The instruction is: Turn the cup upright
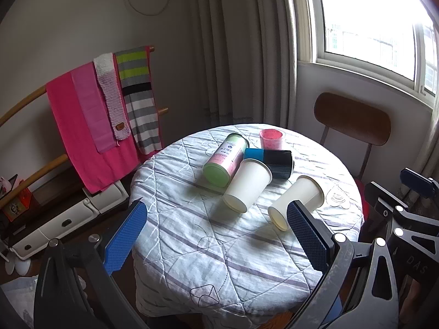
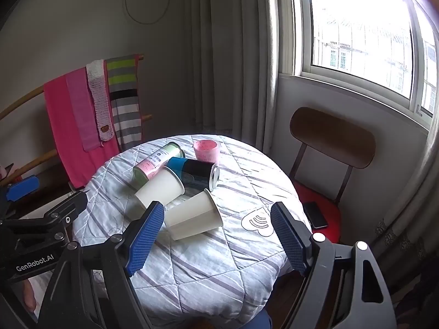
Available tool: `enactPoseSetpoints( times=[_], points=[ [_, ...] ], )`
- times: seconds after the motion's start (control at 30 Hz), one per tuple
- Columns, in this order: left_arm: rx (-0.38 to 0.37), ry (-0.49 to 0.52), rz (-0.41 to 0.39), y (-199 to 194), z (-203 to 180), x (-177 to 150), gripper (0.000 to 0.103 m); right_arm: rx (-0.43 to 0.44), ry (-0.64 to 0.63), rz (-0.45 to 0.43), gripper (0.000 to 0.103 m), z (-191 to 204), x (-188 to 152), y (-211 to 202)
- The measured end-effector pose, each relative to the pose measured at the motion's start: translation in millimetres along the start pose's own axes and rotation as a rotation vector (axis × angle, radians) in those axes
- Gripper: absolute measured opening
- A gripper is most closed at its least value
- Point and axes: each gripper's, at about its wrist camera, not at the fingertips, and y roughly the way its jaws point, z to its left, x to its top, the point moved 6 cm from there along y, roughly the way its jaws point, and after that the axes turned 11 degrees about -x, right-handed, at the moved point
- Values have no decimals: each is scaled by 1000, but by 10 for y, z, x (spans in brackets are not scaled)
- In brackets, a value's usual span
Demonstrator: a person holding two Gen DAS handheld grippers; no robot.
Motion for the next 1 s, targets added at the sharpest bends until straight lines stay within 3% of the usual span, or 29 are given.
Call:
enactPoseSetpoints(
  times=[0.47, 1.0],
  points=[
    [-3, 9, 7, 37, -38, 4, 103, -3, 4, 10, 81, -89, 25, 31],
    [-45, 8, 69, 261, -179, 6, 103, -5, 15, 37, 81, -186, -8, 187]
  ],
)
